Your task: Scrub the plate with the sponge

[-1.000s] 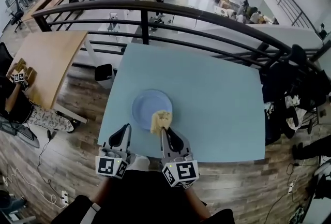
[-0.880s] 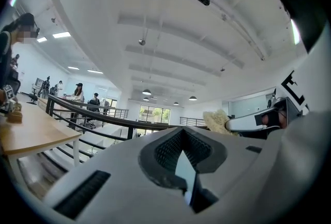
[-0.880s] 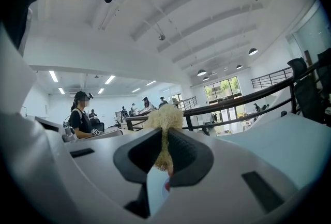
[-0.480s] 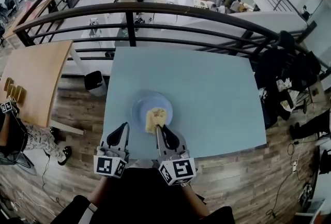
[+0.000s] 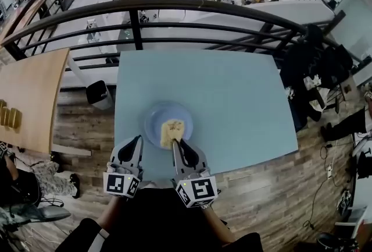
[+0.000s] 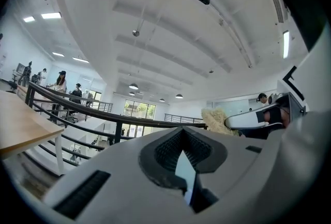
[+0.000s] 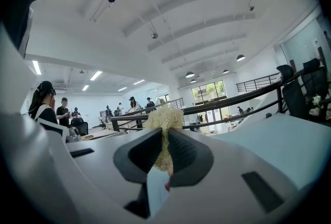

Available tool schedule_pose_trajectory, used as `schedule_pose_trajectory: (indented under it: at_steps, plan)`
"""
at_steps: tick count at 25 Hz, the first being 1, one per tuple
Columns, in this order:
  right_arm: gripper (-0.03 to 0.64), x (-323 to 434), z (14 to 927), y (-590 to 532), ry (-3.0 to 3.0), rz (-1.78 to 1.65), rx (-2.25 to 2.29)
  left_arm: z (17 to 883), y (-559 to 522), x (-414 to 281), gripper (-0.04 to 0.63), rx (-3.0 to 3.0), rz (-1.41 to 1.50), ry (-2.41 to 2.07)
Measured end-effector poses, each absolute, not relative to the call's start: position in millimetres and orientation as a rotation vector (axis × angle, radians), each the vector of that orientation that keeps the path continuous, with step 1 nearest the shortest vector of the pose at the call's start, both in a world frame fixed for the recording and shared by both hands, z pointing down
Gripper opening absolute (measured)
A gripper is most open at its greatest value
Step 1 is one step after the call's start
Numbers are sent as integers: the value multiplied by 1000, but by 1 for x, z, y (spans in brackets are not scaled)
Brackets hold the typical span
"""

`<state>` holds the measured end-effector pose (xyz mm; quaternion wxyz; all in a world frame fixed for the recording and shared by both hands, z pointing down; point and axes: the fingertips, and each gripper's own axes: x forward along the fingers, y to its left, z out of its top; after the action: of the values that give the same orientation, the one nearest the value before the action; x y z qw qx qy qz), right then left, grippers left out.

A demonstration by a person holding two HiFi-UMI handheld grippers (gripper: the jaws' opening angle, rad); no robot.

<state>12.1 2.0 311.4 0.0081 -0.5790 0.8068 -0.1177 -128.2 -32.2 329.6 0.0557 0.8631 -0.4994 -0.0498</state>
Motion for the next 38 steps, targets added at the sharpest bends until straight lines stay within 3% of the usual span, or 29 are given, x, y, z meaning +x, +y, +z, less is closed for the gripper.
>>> schedule_pose_trajectory:
  at_steps: [38]
  plan:
    - [37, 19, 432, -100, 2653, -673, -1809, 423, -113, -121, 2, 2463, 52, -1582]
